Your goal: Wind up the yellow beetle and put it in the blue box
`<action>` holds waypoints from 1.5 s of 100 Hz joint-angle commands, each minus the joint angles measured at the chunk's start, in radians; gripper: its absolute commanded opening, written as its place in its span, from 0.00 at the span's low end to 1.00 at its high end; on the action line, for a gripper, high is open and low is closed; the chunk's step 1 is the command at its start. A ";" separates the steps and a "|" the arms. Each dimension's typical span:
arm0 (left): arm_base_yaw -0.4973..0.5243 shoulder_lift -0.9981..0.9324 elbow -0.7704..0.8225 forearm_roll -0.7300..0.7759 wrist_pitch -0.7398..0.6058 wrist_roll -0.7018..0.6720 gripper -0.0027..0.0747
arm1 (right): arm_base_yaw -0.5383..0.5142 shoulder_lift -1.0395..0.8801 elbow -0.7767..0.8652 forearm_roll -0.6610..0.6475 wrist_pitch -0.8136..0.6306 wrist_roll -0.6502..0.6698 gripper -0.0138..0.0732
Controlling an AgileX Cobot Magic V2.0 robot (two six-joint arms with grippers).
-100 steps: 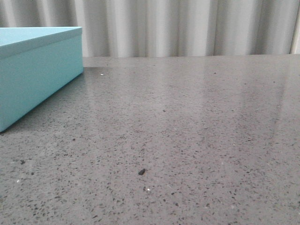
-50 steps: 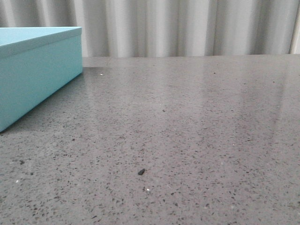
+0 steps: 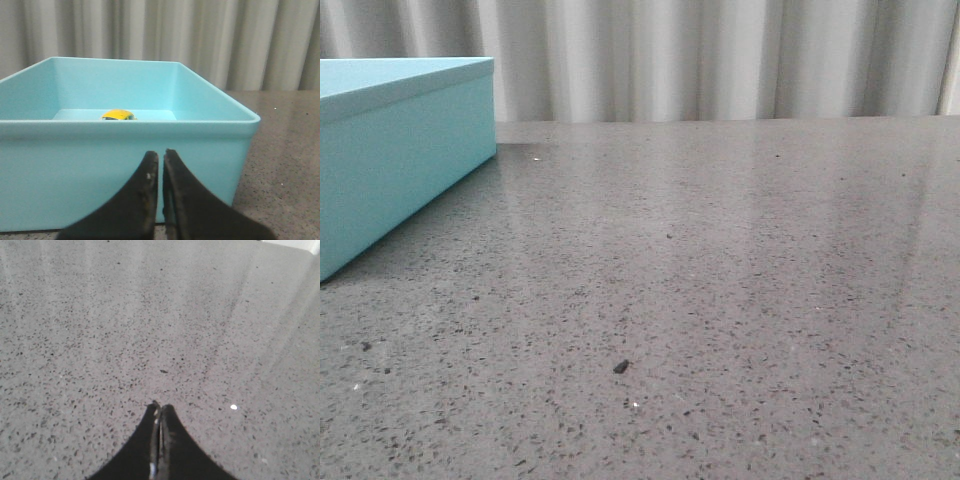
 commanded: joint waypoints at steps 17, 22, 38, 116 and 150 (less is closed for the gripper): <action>0.003 -0.031 0.027 0.020 0.013 -0.007 0.01 | -0.005 -0.012 0.036 -0.004 -0.070 -0.008 0.10; 0.003 -0.031 0.027 0.025 0.035 -0.007 0.01 | -0.005 -0.012 0.036 -0.004 -0.072 -0.008 0.10; 0.003 -0.031 0.027 0.025 0.091 -0.007 0.01 | -0.005 -0.012 0.036 -0.002 -0.081 -0.008 0.10; 0.003 -0.031 0.027 0.053 0.219 -0.007 0.01 | -0.009 -0.014 0.036 0.014 -0.123 -0.008 0.10; 0.003 -0.031 0.027 0.150 0.219 -0.007 0.01 | -0.009 -0.014 0.036 0.014 -0.123 -0.008 0.10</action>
